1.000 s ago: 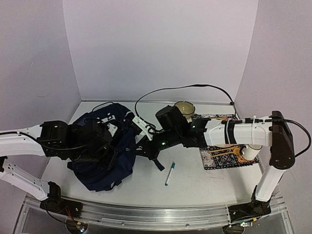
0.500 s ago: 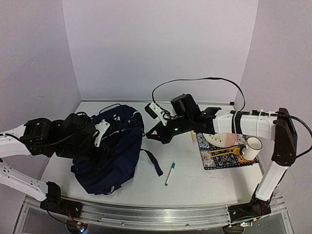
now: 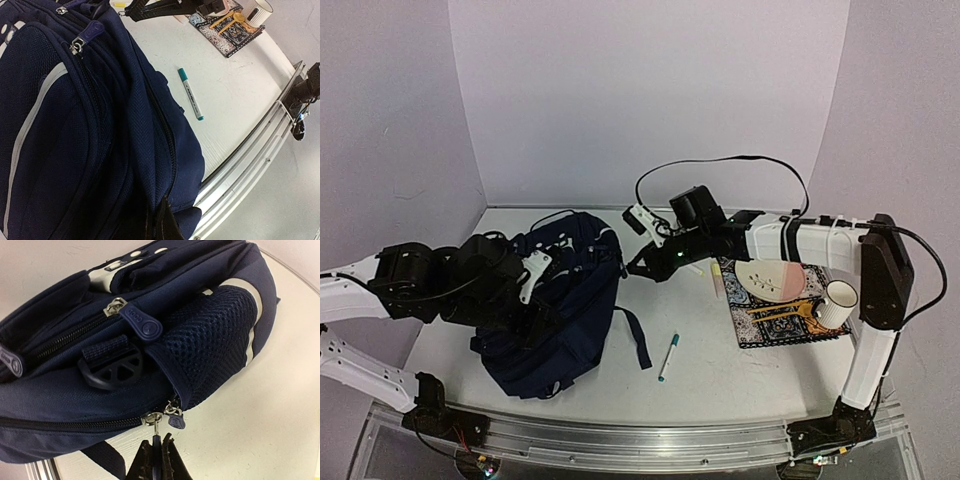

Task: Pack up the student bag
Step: Zip the student bag into the largest pocket of the bag, then put down the student bag at the center of the board.

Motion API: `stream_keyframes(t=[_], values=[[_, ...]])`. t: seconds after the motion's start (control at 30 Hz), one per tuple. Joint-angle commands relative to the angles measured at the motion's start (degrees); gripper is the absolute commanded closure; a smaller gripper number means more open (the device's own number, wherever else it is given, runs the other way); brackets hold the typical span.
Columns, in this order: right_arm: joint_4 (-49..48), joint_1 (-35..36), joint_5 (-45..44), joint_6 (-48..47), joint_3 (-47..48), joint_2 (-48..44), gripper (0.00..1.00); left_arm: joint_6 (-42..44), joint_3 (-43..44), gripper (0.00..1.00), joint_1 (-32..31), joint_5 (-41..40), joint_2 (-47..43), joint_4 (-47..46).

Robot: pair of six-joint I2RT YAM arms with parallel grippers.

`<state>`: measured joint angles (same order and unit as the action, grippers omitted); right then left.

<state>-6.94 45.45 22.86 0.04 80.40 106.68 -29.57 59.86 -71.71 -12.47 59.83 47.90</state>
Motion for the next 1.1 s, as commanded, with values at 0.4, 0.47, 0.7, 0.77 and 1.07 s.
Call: stream_keyframes(t=[0.4,0.47,0.7,0.77,1.07], values=[[-1.3,-2.0,5.0,-2.2,-12.2,-14.5,0.59,6.7,1.8,0.65,-0.1,4.3,13.5,-18.8],[-1.8,-2.0,5.9,-4.0,-12.7,-14.6,0.54,6.2,1.9,0.58,0.1,2.3,13.3,-18.9],[-5.2,-0.2,10.1,-13.8,-14.8,-13.6,0.43,0.7,-1.3,0.43,8.0,2.0,9.5,-16.6],[-5.3,0.5,11.1,-16.9,-14.3,-12.1,0.42,-0.7,-2.1,0.4,10.0,2.0,8.4,-15.4],[-4.7,3.3,11.1,-28.3,-9.1,-4.5,0.41,-3.4,-4.1,0.25,12.5,-1.8,5.0,-8.0]])
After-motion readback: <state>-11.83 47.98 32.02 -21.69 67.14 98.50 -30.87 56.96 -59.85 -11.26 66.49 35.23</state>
